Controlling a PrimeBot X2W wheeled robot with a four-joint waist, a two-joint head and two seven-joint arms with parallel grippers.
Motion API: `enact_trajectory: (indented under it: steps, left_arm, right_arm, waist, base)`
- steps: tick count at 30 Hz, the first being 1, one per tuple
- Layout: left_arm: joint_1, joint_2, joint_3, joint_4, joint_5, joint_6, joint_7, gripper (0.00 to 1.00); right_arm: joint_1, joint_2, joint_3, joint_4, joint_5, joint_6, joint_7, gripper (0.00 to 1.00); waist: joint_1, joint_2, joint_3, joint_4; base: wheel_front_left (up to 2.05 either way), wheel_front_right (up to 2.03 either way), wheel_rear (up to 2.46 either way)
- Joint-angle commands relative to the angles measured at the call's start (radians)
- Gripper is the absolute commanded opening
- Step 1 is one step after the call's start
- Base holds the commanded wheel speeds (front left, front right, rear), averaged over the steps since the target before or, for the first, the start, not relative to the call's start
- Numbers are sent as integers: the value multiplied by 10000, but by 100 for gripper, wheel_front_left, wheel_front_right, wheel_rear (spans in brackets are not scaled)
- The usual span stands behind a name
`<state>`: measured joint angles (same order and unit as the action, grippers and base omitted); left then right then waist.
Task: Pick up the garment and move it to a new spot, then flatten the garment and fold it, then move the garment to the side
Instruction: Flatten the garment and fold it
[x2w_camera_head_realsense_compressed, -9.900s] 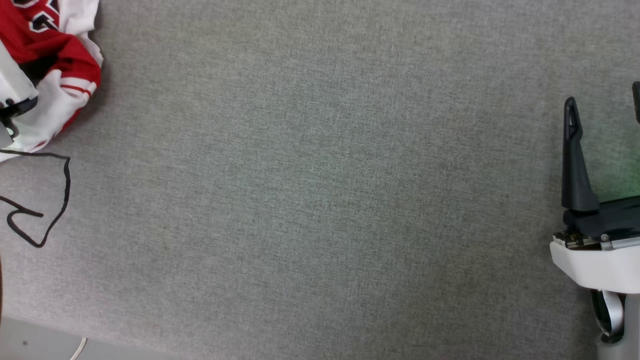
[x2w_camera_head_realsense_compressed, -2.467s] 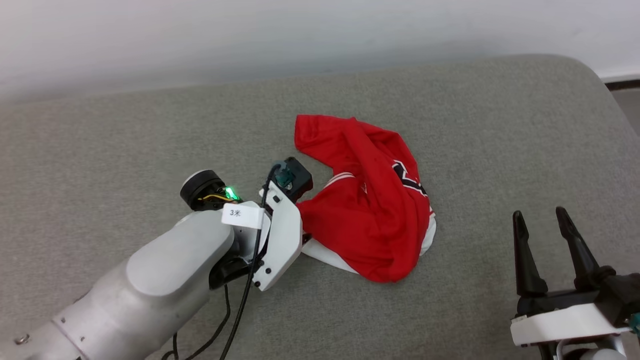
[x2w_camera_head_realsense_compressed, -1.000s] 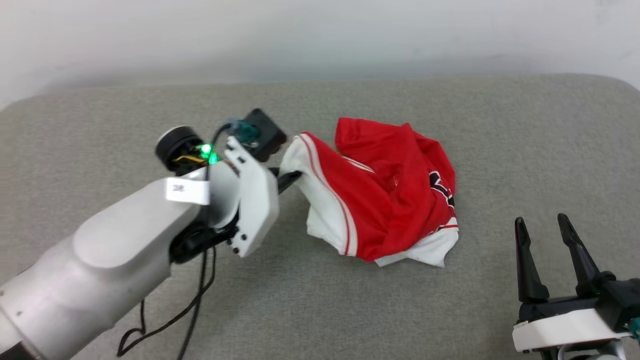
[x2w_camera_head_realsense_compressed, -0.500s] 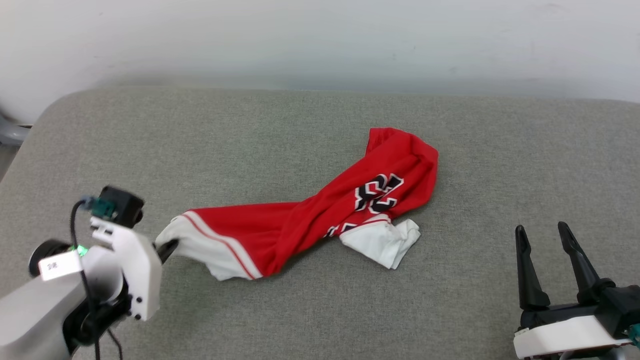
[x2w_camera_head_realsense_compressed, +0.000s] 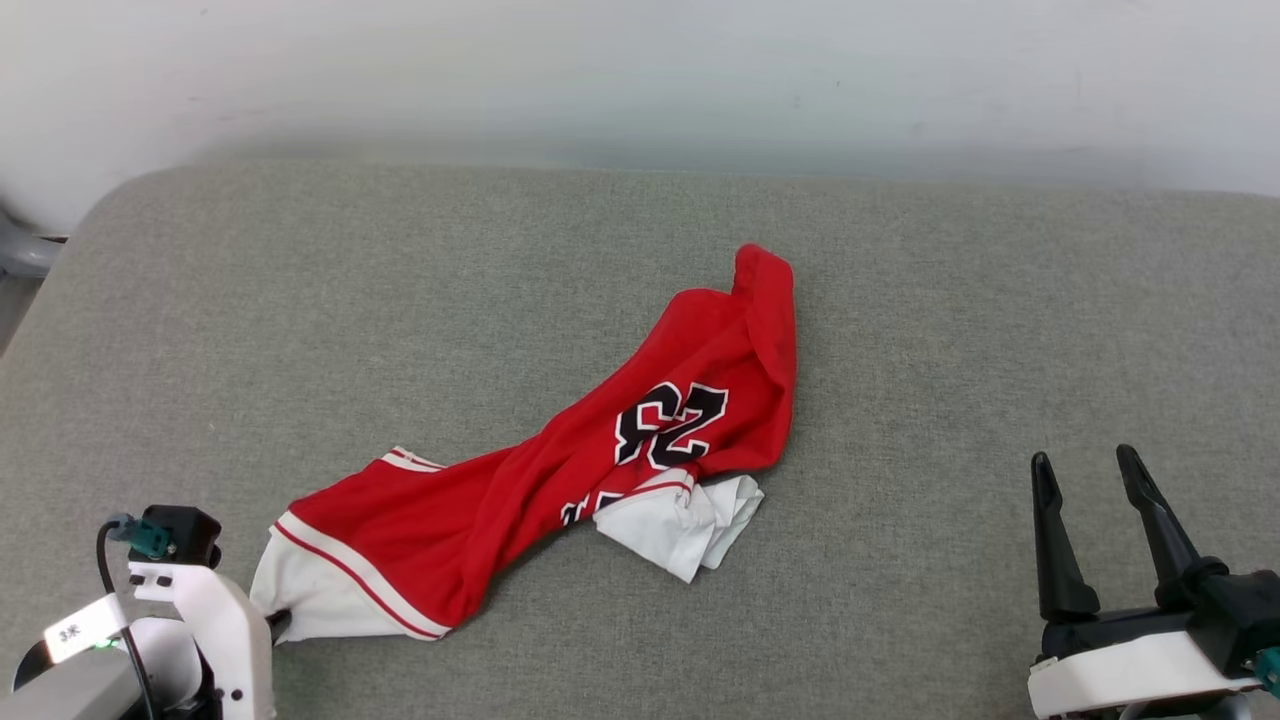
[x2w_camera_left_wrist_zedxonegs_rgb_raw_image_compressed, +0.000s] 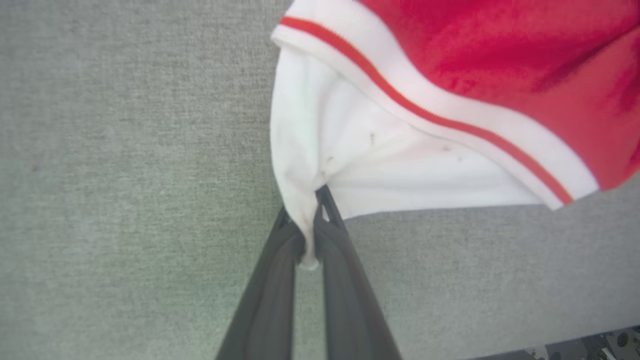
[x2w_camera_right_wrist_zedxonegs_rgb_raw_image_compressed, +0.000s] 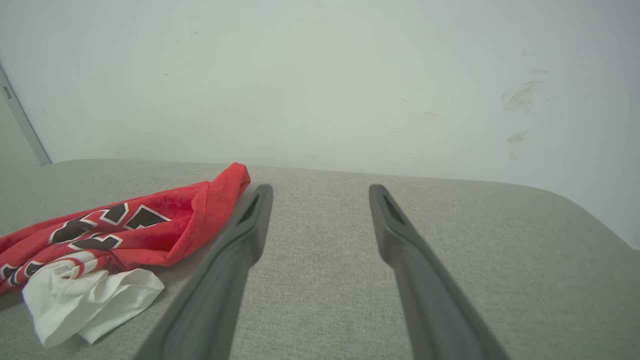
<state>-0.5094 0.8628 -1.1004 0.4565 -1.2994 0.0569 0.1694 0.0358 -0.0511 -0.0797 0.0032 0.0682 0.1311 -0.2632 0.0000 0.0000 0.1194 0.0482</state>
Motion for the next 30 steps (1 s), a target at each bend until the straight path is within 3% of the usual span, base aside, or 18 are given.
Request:
enact_trajectory:
  steps: [1,2,3,6,10,13,18,24,30]
  left_arm:
    - [65,-175,21,137,-13,-17,-181,37]
    - [-5,-261,58,227,98,10,-389,37]
    - [-65,-339,124,333,149,60,-616,100]
    - [-191,-512,237,481,532,188,-1450,100]
    - [-178,-714,451,300,1005,676,-2796,100]
    - [23,-824,718,-138,1279,1261,-3814,100]
    - [710,-1037,1487,-1225,1929,2392,-4336,100]
    - [2224,-1596,3907,-2923,4197,3777,-4353,100]
    - [3908,-2691,6016,-4077,6438,4189,-4357,100]
  right_arm:
    - [-27,17,-7,28,-70,-9,-24,100]
    - [4,17,-14,43,-85,-9,-24,100]
    - [43,17,-20,63,-97,-7,-24,100]
    - [159,17,-70,105,-103,-9,-24,100]
    - [350,17,-195,132,-104,-7,-24,100]
    - [472,19,-301,80,-132,-7,-24,100]
    - [418,17,-444,-135,-231,-7,-23,100]
    - [-199,19,-427,-577,-686,-7,-23,100]
    - [-1563,-642,-74,-503,-765,-7,-23,100]
  waist:
    - [0,0,-32,7]
    - [0,0,-74,12]
    - [0,0,-130,18]
    - [0,0,-368,36]
    - [0,0,-770,99]
    - [0,0,-1045,166]
    - [0,0,-1257,252]
    - [0,0,-1317,429]
    - [0,0,-1226,702]
  base:
    - [0,0,0]
    - [0,0,0]
    - [0,0,0]
    - [0,0,0]
    - [0,0,0]
    - [0,0,0]
    - [0,0,0]
    - [0,0,0]
    - [0,0,0]
